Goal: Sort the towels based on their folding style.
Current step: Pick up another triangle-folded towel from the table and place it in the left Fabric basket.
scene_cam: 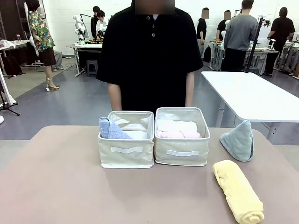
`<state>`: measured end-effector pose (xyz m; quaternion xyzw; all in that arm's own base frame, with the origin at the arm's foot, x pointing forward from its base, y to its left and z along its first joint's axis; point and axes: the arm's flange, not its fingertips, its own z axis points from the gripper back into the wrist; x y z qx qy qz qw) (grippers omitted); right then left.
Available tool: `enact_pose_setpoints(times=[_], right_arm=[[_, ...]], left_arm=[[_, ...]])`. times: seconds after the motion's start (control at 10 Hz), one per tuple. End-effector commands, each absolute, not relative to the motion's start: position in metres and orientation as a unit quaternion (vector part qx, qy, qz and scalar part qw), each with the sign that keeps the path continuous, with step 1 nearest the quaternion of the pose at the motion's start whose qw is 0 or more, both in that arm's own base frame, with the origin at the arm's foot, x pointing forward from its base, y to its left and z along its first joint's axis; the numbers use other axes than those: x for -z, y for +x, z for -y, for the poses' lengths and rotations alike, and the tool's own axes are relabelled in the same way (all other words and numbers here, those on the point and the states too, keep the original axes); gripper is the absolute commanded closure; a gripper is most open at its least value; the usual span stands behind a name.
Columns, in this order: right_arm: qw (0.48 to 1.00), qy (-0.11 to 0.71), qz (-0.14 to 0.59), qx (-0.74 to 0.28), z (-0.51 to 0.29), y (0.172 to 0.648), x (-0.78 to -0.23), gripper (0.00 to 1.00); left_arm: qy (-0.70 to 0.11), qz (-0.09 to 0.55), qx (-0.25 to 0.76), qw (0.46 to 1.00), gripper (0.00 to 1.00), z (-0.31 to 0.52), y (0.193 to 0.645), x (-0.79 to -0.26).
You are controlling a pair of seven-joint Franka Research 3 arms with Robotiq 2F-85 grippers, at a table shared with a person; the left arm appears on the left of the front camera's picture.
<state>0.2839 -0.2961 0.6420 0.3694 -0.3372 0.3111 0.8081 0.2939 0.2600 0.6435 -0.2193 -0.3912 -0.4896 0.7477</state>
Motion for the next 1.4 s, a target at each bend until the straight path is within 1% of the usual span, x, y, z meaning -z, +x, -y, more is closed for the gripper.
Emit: enact_pose_setpoints(times=[0.0, 0.3, 0.5, 0.7, 0.8, 1.0, 1.3], right_arm=[[0.798, 0.376, 0.351, -0.315, 0.297, 0.284, -0.644, 0.0], [0.798, 0.376, 0.351, -0.315, 0.297, 0.284, -0.644, 0.0], [0.798, 0.376, 0.351, -0.315, 0.297, 0.284, -0.644, 0.0], [0.798, 0.376, 0.351, -0.315, 0.297, 0.284, -0.644, 0.0], [0.798, 0.376, 0.351, -0.315, 0.297, 0.284, -0.644, 0.0], [0.798, 0.376, 0.351, -0.315, 0.297, 0.284, -0.644, 0.0], [0.798, 0.376, 0.351, -0.315, 0.297, 0.284, -0.644, 0.0]], left_arm=[[-0.255, 0.407, 0.477, 0.737, 0.0, -0.27, 0.308, -0.636], [-0.29, 0.42, 0.501, 0.699, 0.0, -0.289, 0.328, -0.609], [-0.29, 0.424, 0.536, 0.671, 0.0, -0.285, 0.334, -0.607], [-0.286, 0.445, 0.57, 0.629, 0.0, -0.288, 0.337, -0.605], [-0.29, 0.449, 0.57, 0.625, 0.0, -0.288, 0.337, -0.602], [-0.286, 0.434, 0.566, 0.64, 0.0, -0.278, 0.336, -0.603], [-0.286, 0.434, 0.566, 0.64, 0.0, -0.278, 0.336, -0.603]])
